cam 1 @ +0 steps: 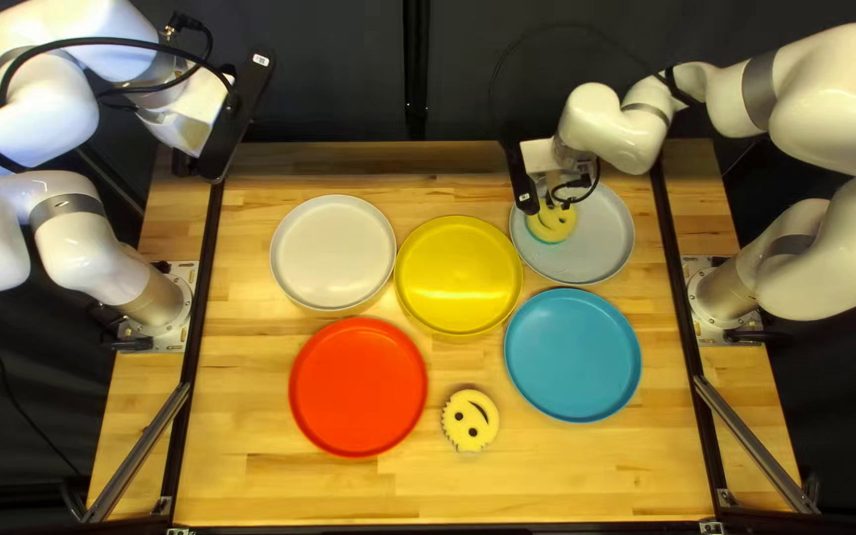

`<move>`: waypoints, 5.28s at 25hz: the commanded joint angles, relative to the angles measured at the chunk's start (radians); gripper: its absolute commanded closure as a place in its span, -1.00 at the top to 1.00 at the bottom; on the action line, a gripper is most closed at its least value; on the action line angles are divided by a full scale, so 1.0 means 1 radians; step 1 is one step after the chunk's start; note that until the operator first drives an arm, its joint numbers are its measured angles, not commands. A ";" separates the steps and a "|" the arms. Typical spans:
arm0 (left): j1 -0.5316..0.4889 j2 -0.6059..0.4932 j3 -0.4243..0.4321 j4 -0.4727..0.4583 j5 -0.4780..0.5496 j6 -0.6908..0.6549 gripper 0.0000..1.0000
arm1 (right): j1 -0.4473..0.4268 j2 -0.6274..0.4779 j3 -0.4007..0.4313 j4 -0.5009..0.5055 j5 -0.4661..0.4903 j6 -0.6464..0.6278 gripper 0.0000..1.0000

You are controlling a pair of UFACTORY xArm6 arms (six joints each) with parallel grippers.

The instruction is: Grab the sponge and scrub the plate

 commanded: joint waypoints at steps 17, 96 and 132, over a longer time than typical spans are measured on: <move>0.000 0.000 0.000 0.000 0.000 0.000 1.00 | 0.187 -0.244 0.243 -0.026 0.009 0.163 -1.00; 0.000 0.000 0.000 0.000 0.000 0.000 1.00 | -0.158 -0.179 0.233 0.009 -0.100 -0.144 -1.00; 0.000 0.000 0.000 0.000 0.000 0.000 1.00 | 0.215 -0.165 0.201 -0.091 -0.079 0.166 -1.00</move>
